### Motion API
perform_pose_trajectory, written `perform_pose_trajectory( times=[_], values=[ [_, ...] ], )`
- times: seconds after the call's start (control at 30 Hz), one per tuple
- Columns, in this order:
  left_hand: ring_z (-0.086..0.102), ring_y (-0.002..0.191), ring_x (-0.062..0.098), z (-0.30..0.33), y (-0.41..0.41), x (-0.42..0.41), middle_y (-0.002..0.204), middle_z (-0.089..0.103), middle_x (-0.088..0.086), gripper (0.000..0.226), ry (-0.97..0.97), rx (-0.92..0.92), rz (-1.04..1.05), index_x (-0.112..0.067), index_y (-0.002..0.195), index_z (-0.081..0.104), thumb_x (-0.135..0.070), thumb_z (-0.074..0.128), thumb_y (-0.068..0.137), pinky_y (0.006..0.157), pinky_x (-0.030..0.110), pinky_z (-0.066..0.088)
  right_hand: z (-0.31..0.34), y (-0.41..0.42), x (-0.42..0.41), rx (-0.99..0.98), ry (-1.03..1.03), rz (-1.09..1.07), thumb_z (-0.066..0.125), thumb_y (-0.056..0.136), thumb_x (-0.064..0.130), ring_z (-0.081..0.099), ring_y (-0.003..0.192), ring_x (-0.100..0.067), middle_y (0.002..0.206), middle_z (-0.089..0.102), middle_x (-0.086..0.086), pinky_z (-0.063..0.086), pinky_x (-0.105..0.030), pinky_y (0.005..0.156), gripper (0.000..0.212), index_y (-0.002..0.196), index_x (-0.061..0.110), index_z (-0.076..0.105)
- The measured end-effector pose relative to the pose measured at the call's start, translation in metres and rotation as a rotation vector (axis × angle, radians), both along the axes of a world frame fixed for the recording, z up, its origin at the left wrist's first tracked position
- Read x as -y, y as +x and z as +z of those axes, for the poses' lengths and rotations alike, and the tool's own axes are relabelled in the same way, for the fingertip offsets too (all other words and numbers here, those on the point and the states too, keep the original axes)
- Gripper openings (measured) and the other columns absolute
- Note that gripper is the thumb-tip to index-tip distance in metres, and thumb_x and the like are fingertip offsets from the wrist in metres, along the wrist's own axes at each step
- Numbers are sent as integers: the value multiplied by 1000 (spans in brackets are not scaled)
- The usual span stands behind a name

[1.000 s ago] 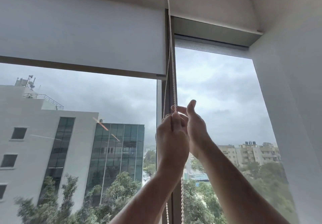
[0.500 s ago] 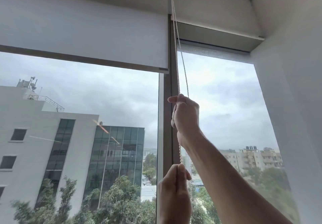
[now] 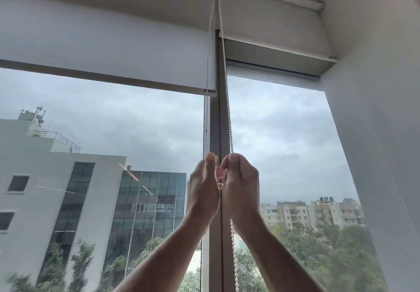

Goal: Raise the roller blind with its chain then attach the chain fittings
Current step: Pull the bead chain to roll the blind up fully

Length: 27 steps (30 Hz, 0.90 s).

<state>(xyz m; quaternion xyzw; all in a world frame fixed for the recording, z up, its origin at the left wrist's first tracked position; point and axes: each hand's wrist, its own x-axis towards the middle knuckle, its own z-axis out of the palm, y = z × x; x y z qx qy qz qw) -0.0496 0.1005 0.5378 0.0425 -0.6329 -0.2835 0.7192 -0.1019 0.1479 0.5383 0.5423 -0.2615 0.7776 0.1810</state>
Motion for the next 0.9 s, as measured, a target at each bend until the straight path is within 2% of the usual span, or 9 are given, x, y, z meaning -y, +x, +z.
perform_pose_trajectory(
  times=[0.1, 0.23, 0.3, 0.37, 0.43, 0.53, 0.67, 0.77, 0.9],
  values=[
    [69, 88, 14, 39, 8, -18, 89, 71, -5, 32, -24, 27, -50, -36, 90, 61, -59, 39, 96, 74, 34, 56, -13, 3, 1, -33, -36, -56, 40, 100, 16, 42, 53, -5, 53, 48, 13, 34, -28, 55, 40, 63, 27, 50],
    [69, 95, 20, 80, 19, -42, 106, 70, 6, 37, -16, 147, -261, -17, 115, 59, -46, 40, 102, 65, 25, 58, -37, -2, 7, -79, -4, -27, 40, 104, 10, 34, 50, -9, 50, 43, 14, 27, -28, 53, 38, 68, 17, 51],
    [69, 83, 20, 93, 19, -53, 100, 69, 12, 34, 91, 123, -334, -11, 117, 55, -40, 44, 103, 59, 25, 58, -46, -3, 8, -79, 7, -10, 40, 104, 12, 32, 50, -10, 50, 42, 13, 26, -28, 52, 37, 70, 14, 51],
    [55, 57, 13, 99, 12, -59, 76, 62, 6, 26, 213, 90, -340, -11, 104, 58, -33, 45, 103, 47, 21, 45, -50, -2, 8, -92, -12, -19, 38, 103, 20, 30, 48, -7, 51, 40, 13, 26, -25, 49, 36, 69, 17, 50],
    [39, 46, 12, 100, 5, -61, 62, 49, -1, 31, 280, 9, -270, -13, 84, 66, -25, 43, 102, 44, 23, 31, -52, 1, 7, -140, -8, -10, 38, 100, 24, 29, 48, -5, 52, 40, 13, 25, -20, 48, 34, 67, 22, 48],
    [49, 58, 7, 91, 0, -63, 65, 58, -10, 41, 194, -134, -66, -19, 63, 66, -18, 43, 97, 52, 24, 32, -56, 0, 8, -173, 107, 98, 39, 103, 25, 28, 47, -6, 50, 36, 12, 24, -23, 46, 39, 66, 26, 48],
    [55, 67, 12, 79, 1, -67, 66, 59, -11, 40, 50, -170, 76, -22, 63, 64, -21, 42, 96, 57, 27, 36, -52, -16, 3, -144, 300, 400, 43, 100, 40, 27, 38, -8, 46, 36, 9, 26, -19, 39, 46, 60, 30, 62],
    [55, 66, 8, 71, -2, -71, 63, 59, -12, 41, 18, -161, 129, -24, 61, 62, -22, 41, 97, 56, 26, 36, -37, -23, -2, -100, 332, 385, 30, 97, 50, 39, 33, -13, 41, 45, 0, 39, -21, 36, 63, 52, 22, 63],
    [54, 58, 8, 43, -9, -73, 58, 58, -10, 39, -34, -150, 173, -24, 61, 61, -16, 44, 96, 52, 24, 35, -3, -25, -9, 43, 346, 380, 26, 102, 50, 51, 35, 2, 39, 54, 10, 38, -11, 37, 68, 54, 26, 68]
  ],
)
